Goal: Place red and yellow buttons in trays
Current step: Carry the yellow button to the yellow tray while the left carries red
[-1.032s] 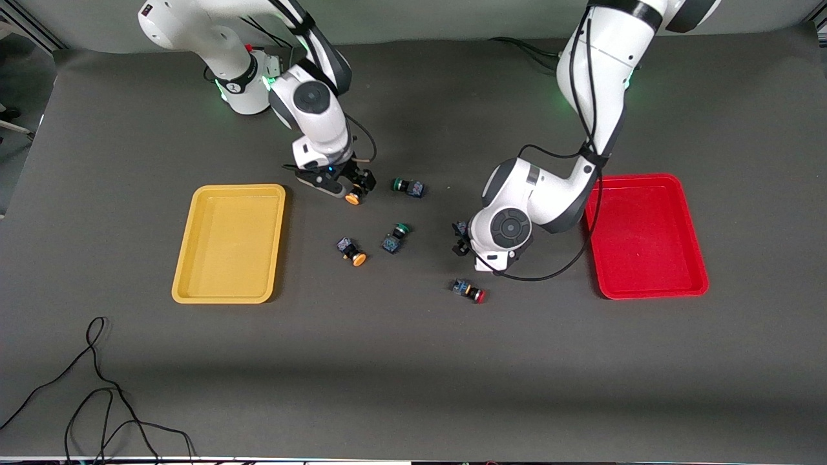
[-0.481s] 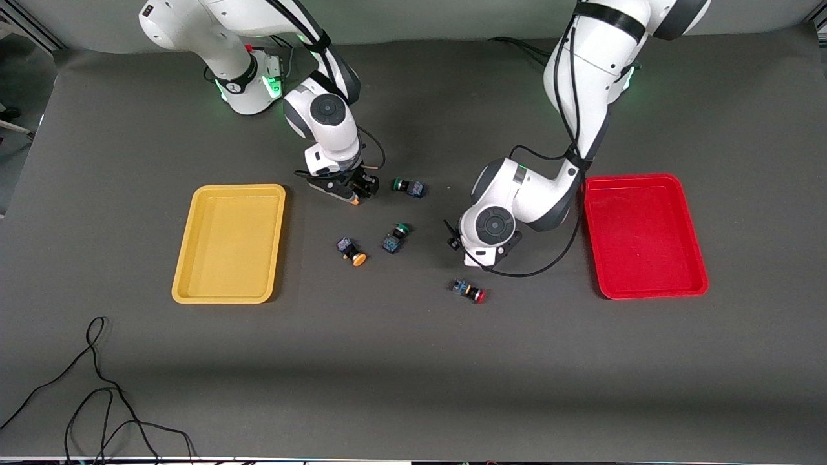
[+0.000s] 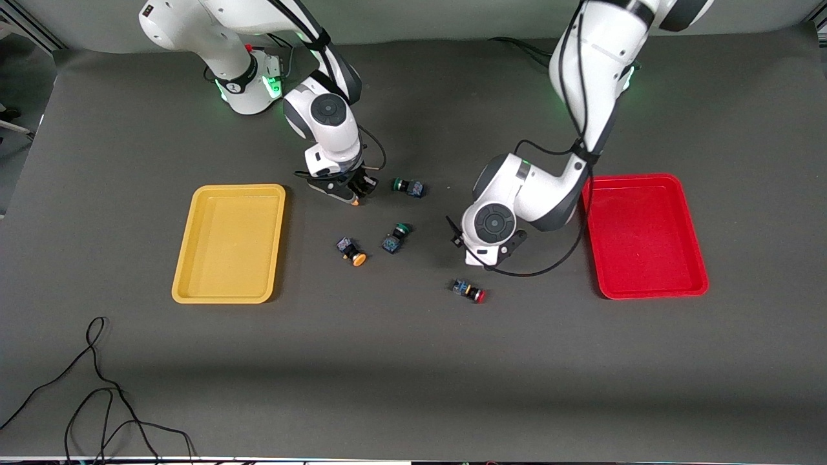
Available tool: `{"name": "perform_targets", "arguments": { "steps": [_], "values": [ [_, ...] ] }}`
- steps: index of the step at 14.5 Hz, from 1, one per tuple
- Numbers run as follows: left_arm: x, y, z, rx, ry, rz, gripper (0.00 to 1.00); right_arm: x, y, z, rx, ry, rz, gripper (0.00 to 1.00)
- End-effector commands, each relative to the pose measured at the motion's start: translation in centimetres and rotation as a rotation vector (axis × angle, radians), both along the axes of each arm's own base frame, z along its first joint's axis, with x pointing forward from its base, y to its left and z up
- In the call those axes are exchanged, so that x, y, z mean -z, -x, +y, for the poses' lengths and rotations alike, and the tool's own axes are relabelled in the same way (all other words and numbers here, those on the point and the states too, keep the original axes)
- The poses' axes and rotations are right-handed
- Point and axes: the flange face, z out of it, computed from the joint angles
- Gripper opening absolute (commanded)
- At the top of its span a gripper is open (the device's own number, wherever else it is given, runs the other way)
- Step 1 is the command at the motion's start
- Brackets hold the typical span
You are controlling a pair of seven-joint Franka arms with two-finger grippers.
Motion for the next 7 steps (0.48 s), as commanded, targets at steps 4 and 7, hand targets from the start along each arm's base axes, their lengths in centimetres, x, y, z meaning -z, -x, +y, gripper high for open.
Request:
{"name": "perform_targets", "arguments": {
  "steps": [4,7],
  "values": [
    [-17.7,-0.7,12.9,0.304,0.042,0.059,0.00,-15.6,-10.3,-9.4,-0.236,-0.012,0.094,0.09],
    [-21.2,0.6,22.9,0.447,0.122,0.080,0.00,-19.1,-15.8,-19.5,-0.400,-0.043,0.096,0.09]
  ]
}}
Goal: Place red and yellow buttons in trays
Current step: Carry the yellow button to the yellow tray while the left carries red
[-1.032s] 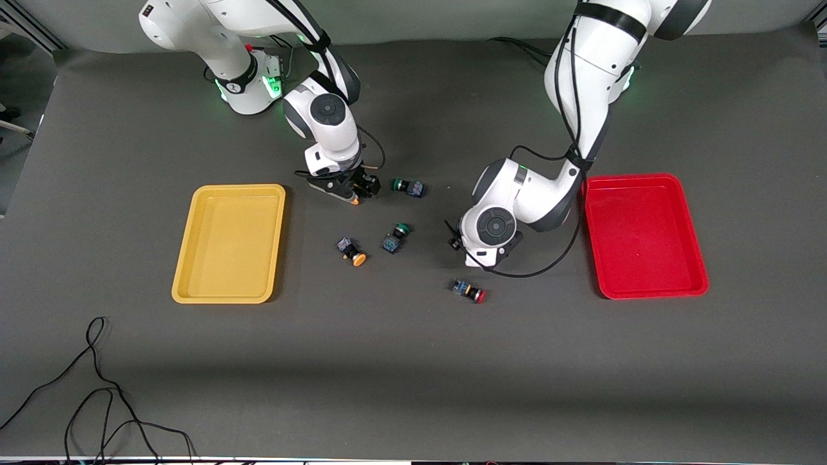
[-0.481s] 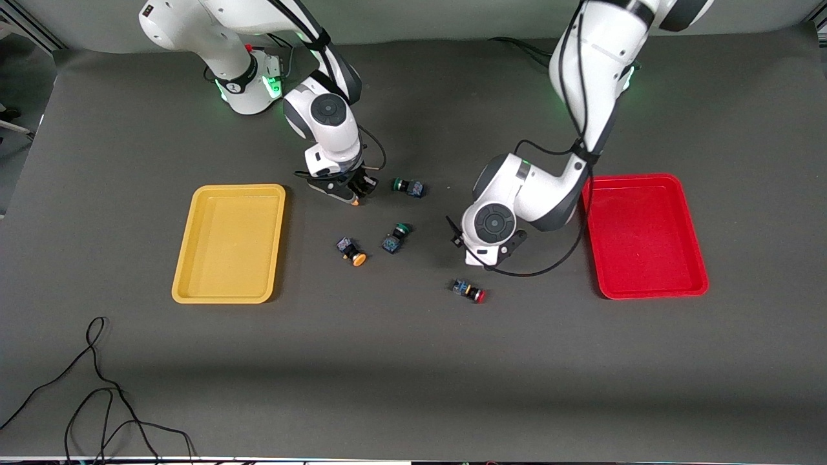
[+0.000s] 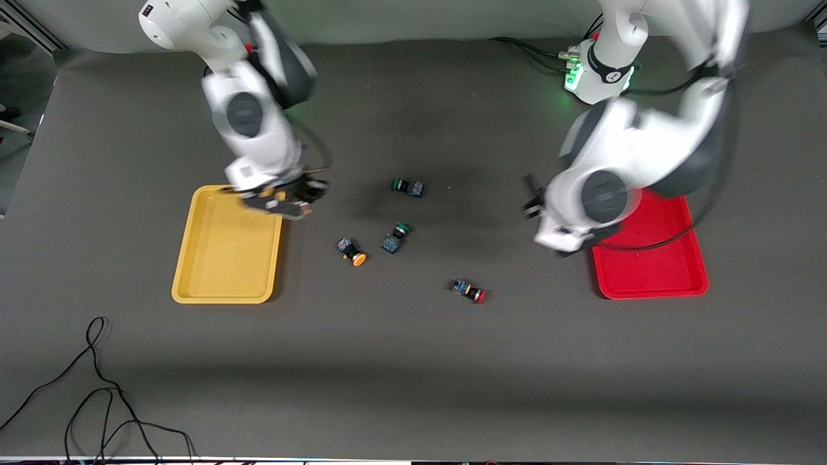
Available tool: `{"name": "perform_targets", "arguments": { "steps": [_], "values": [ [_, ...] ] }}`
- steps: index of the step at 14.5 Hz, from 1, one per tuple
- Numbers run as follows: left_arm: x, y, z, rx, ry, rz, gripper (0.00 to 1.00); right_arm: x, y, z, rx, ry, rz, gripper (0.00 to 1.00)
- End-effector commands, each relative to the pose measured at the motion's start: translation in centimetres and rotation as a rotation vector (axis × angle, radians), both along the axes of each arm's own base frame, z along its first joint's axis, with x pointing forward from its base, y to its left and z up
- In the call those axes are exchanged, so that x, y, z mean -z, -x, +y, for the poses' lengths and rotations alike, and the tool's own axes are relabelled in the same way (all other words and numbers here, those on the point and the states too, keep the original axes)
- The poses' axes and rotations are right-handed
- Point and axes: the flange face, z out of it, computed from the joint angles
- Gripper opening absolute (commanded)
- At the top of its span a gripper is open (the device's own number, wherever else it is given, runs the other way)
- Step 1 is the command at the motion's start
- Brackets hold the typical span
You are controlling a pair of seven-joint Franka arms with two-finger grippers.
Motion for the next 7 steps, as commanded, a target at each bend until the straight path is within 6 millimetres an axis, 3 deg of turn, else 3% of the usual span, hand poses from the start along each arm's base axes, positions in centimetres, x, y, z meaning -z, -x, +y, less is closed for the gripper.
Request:
{"name": "perform_targets", "arguments": {
  "steps": [1,2,4,7],
  "values": [
    [0.0,2.9,8.3,0.143,0.057,0.046,0.00,-1.1,-3.5,-8.4,-0.146,-0.015,0.006,0.09],
    [1.3,3.3,10.8,0.162,0.043,0.059,0.00,-1.1,-4.4,-11.8,-0.169,-0.015,-0.002,0.09],
    [4.5,4.1,12.8,0.189,0.045,0.061,0.00,0.0,-5.3,-17.0,-0.199,0.000,-0.020,0.09],
    [11.0,5.2,14.0,0.189,0.043,0.030,0.00,5.1,-4.6,-21.6,-0.211,0.035,-0.047,0.09]
  ]
}}
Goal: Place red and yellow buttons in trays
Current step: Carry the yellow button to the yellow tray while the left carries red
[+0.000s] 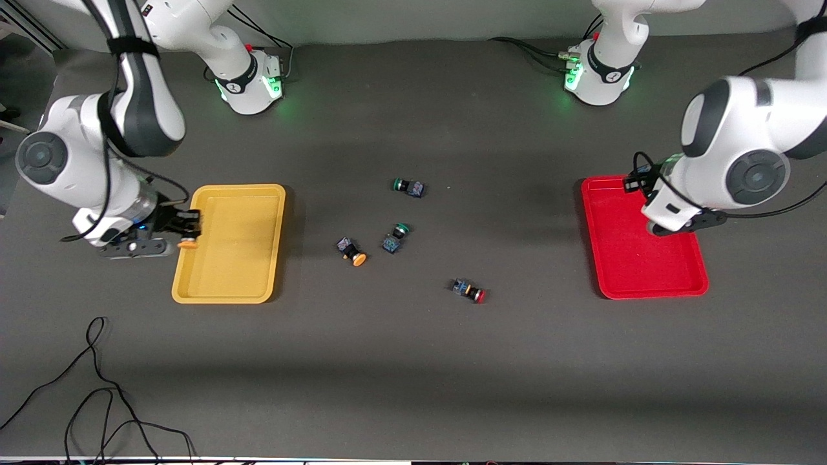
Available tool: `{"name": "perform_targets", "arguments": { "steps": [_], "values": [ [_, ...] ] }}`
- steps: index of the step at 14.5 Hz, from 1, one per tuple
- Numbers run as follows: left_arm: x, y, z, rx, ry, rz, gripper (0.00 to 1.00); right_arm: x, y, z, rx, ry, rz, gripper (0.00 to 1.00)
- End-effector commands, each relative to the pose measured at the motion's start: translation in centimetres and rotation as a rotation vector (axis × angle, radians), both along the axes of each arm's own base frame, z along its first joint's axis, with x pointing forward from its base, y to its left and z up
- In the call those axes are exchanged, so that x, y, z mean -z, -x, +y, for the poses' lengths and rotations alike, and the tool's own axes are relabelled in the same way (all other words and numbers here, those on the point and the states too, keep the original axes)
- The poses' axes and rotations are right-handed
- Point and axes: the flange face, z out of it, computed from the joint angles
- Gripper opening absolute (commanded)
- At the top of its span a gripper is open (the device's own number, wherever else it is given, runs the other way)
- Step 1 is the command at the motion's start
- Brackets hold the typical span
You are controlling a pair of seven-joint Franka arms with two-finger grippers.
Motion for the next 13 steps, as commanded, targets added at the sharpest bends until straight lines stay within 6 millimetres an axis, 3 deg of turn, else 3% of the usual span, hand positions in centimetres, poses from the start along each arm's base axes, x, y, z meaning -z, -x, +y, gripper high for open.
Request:
{"name": "perform_targets", "arguments": {
  "steps": [1,5,7,8,9,10,11,12,13],
  "values": [
    [5.8,2.2,0.1,0.038,0.001,-0.037,0.00,5.8,0.8,-1.8,-0.050,0.028,-0.036,0.09],
    [12.4,4.6,1.3,0.041,0.012,-0.097,0.00,13.5,1.5,-5.2,-0.065,-0.029,0.019,0.09],
    [15.6,4.8,2.9,0.026,0.025,-0.106,0.00,15.8,1.6,-4.9,-0.078,-0.057,0.025,0.09],
    [17.2,4.9,3.3,0.023,0.034,-0.115,0.00,16.0,1.4,-5.3,-0.073,-0.051,0.024,0.13],
    [18.3,4.8,4.1,0.007,0.039,-0.124,0.00,16.0,1.3,-5.2,-0.068,-0.055,0.024,0.49],
    [18.6,4.8,4.2,0.003,0.040,-0.122,0.00,15.6,0.8,-4.9,-0.063,-0.060,0.019,0.99],
    [18.1,4.6,4.3,0.001,0.037,-0.119,0.45,14.9,0.3,-4.5,-0.064,-0.069,0.009,1.00],
    [17.0,4.3,4.4,-0.001,0.033,-0.115,0.97,14.3,-0.1,-4.1,-0.060,-0.083,0.014,1.00],
    [15.2,3.5,4.3,0.000,0.025,-0.103,0.99,13.5,-0.7,-3.5,-0.058,-0.099,0.029,1.00]
  ]
}}
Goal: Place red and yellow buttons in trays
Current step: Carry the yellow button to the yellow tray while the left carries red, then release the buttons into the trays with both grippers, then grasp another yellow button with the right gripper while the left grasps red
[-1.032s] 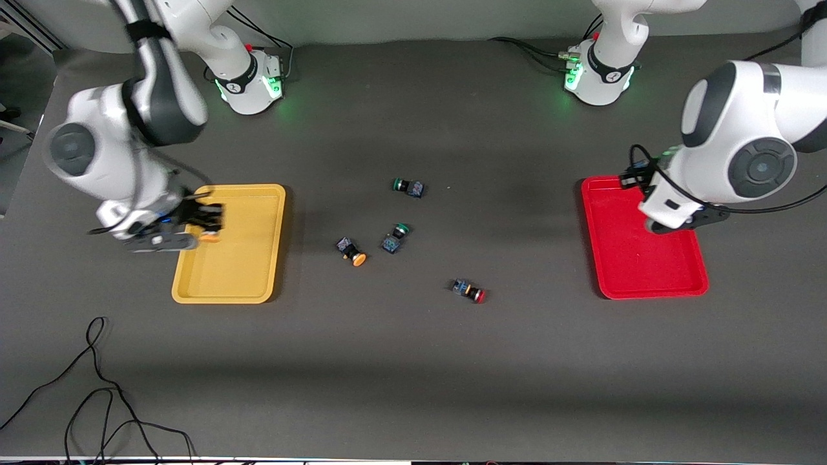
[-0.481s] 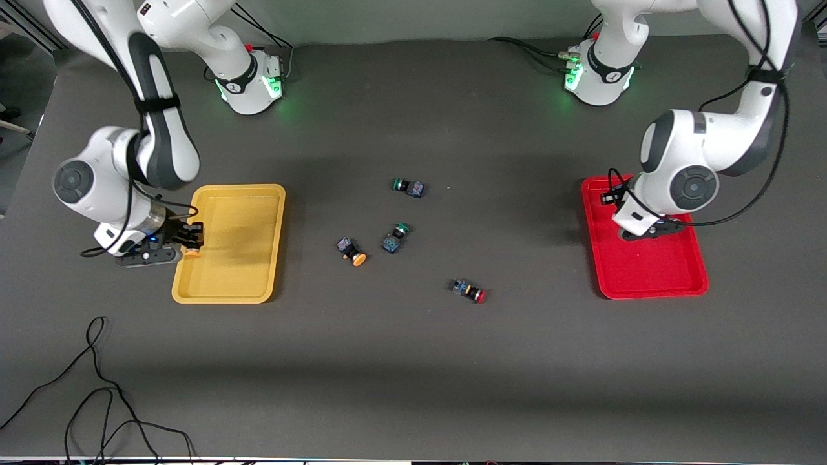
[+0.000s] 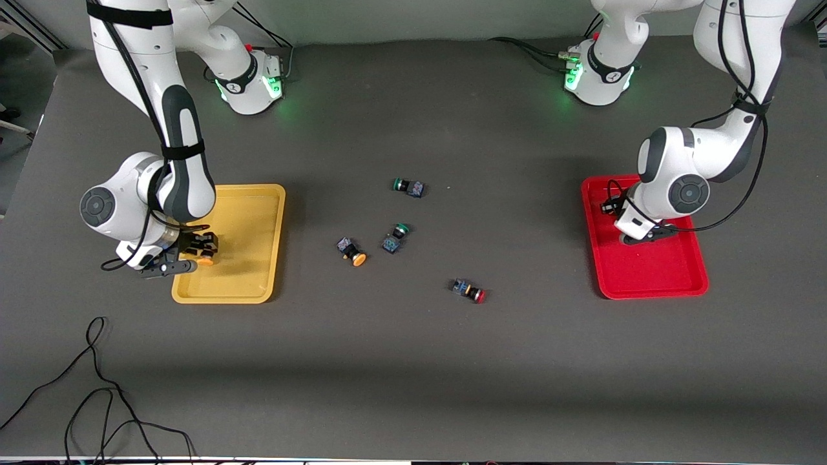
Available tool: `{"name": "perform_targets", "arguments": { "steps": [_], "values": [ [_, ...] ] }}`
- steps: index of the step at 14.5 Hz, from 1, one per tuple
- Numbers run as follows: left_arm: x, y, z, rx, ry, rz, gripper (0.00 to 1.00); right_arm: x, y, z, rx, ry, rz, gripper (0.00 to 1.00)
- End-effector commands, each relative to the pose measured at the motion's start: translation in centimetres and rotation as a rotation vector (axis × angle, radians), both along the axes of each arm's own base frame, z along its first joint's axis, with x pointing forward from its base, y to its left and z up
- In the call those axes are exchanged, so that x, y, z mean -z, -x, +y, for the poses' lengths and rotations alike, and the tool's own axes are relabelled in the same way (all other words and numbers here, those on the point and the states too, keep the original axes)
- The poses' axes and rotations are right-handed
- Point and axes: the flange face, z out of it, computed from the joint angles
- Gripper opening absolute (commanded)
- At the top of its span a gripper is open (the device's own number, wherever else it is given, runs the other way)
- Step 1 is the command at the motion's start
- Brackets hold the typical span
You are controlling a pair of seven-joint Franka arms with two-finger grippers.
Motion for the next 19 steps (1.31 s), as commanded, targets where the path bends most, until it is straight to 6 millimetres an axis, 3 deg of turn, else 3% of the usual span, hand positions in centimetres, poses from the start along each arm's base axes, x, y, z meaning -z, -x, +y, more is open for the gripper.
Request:
{"name": "perform_targets", "arguments": {
  "steps": [1,3,6,7,8,10,12,15,16,19],
  "values": [
    [-6.0,-2.5,-0.6,0.026,-0.022,0.031,1.00,-3.4,-2.1,1.3,0.024,-0.066,0.006,1.00],
    [-12.4,-6.1,-2.0,0.028,-0.028,0.097,1.00,-7.9,-4.4,2.6,0.020,-0.026,0.039,1.00],
    [-20.6,-10.5,-7.7,0.071,0.001,0.100,1.00,-14.8,-6.9,6.5,0.053,-0.008,0.092,1.00],
    [-22.9,-11.5,-10.1,0.085,0.030,0.088,1.00,-16.0,-7.3,8.6,0.053,-0.006,0.087,1.00],
    [-24.7,-12.7,-12.7,0.076,0.059,0.064,1.00,-16.4,-7.2,12.0,0.063,0.003,0.081,1.00],
    [-26.6,-14.8,-18.1,-0.028,0.080,-0.005,1.00,-16.5,-6.3,18.2,0.124,0.026,0.070,1.00],
    [-25.5,-15.9,-25.0,-0.082,0.056,-0.035,1.00,-16.7,-5.6,24.2,0.153,0.034,0.028,1.00],
    [-19.6,-17.4,-33.8,-0.312,0.034,-0.140,1.00,-14.3,-4.1,30.9,0.139,-0.015,-0.005,1.00],
    [-17.6,-18.0,-34.7,-0.381,0.041,-0.171,1.00,-13.3,-3.8,32.3,0.122,-0.022,-0.014,1.00],
    [-11.4,-19.5,-35.4,-0.471,0.058,-0.206,1.00,-7.7,-2.1,35.8,0.050,-0.006,-0.061,1.00]
  ]
}}
